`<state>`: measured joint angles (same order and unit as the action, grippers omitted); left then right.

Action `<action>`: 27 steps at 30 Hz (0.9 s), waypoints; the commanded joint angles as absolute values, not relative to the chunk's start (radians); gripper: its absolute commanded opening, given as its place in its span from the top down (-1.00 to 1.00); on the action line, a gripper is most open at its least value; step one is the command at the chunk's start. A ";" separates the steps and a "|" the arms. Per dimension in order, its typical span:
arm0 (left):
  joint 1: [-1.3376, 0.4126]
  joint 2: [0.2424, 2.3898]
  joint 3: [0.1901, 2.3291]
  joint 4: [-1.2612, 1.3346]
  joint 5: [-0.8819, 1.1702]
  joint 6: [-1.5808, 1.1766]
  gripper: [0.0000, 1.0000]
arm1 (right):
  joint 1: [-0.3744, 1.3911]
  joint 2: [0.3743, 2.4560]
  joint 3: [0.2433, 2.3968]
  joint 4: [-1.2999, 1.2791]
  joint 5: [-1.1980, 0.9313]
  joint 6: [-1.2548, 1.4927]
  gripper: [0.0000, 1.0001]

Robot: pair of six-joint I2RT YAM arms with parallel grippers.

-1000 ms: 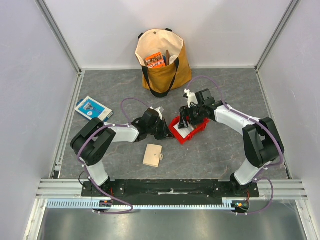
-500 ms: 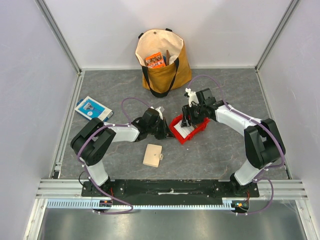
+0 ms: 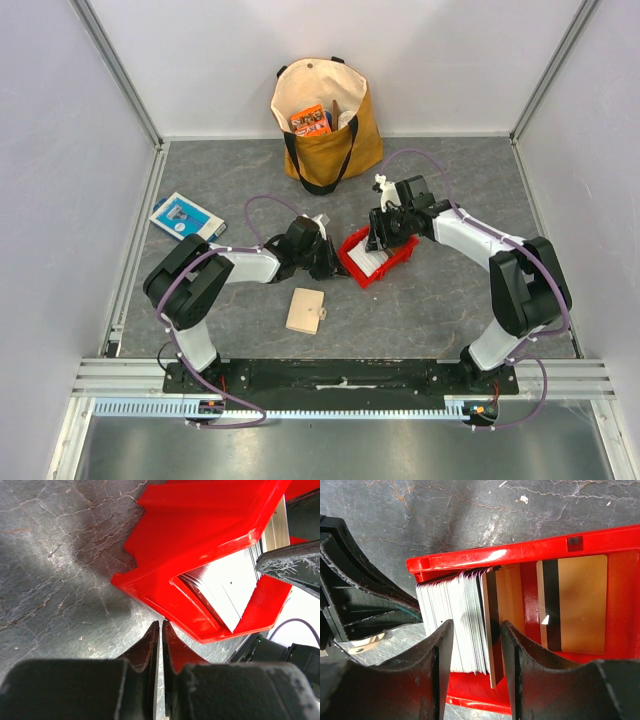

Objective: Put the credit cards into the card holder
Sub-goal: Pick up the credit card from the storage box.

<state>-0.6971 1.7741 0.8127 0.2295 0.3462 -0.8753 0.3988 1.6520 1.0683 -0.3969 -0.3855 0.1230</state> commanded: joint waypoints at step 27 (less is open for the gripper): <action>-0.704 1.798 0.870 0.288 0.365 -0.897 0.80 | 0.324 1.666 1.065 -0.368 -0.558 0.196 0.44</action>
